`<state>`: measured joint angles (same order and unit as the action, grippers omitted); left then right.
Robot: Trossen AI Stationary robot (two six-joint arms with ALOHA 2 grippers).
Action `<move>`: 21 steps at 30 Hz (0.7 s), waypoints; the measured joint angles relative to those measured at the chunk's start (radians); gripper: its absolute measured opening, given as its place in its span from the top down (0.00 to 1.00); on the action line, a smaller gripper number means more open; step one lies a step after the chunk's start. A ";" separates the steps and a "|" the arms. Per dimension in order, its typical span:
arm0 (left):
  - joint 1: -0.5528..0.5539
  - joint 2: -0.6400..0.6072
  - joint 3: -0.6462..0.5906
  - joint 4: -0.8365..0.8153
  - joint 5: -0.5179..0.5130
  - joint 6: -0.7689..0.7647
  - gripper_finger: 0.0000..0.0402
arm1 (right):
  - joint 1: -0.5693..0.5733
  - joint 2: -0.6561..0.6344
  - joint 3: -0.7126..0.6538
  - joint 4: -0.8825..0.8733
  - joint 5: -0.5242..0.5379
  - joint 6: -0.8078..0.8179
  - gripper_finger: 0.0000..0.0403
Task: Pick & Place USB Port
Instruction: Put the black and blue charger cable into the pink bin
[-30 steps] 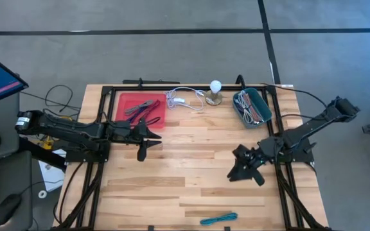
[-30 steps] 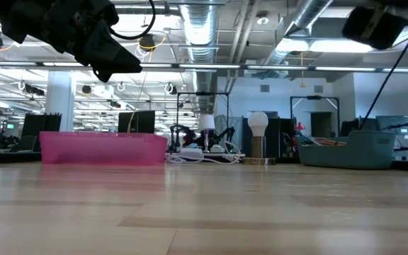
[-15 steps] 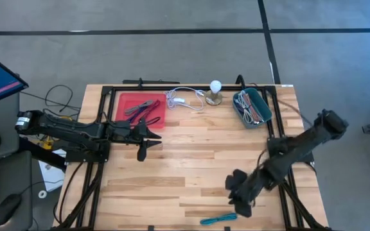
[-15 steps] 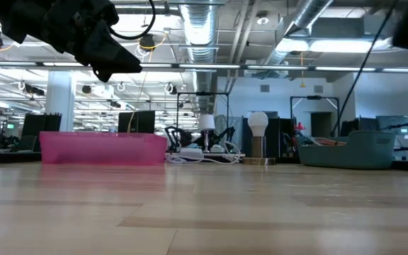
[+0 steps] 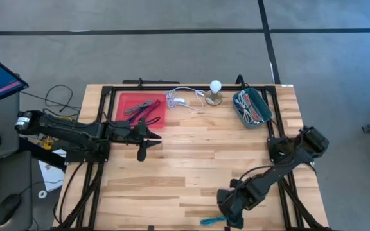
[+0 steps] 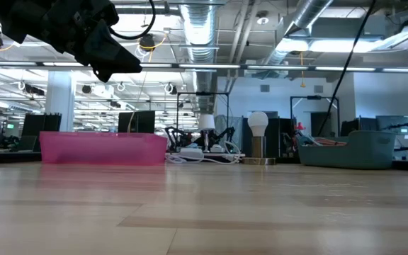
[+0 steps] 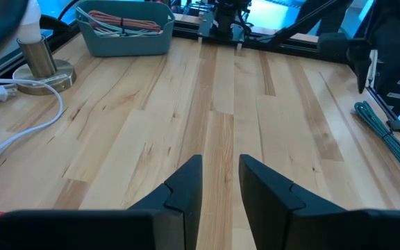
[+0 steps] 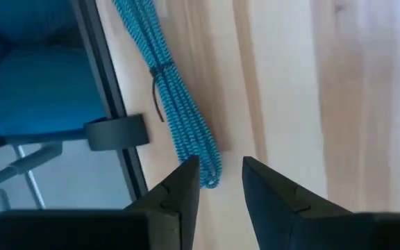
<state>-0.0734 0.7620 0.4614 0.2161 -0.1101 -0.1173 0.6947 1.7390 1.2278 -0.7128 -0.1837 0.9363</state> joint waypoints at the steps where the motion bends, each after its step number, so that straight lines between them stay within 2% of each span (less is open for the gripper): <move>1: 0.000 0.000 0.000 0.000 0.000 0.000 0.76 | 0.000 0.012 0.005 -0.003 -0.008 0.000 0.75; 6: 0.000 0.000 0.000 0.000 0.000 0.000 0.76 | 0.000 0.057 0.021 0.003 -0.037 0.009 0.73; 14: 0.000 0.000 0.000 0.000 0.000 0.000 0.76 | 0.006 0.109 0.023 0.038 -0.064 0.037 0.63; 21: 0.000 0.000 0.000 0.000 0.000 0.000 0.76 | 0.013 0.116 0.023 0.087 -0.136 0.041 0.58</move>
<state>-0.0734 0.7620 0.4614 0.2161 -0.1101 -0.1173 0.7076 1.8545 1.2503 -0.6260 -0.3196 0.9776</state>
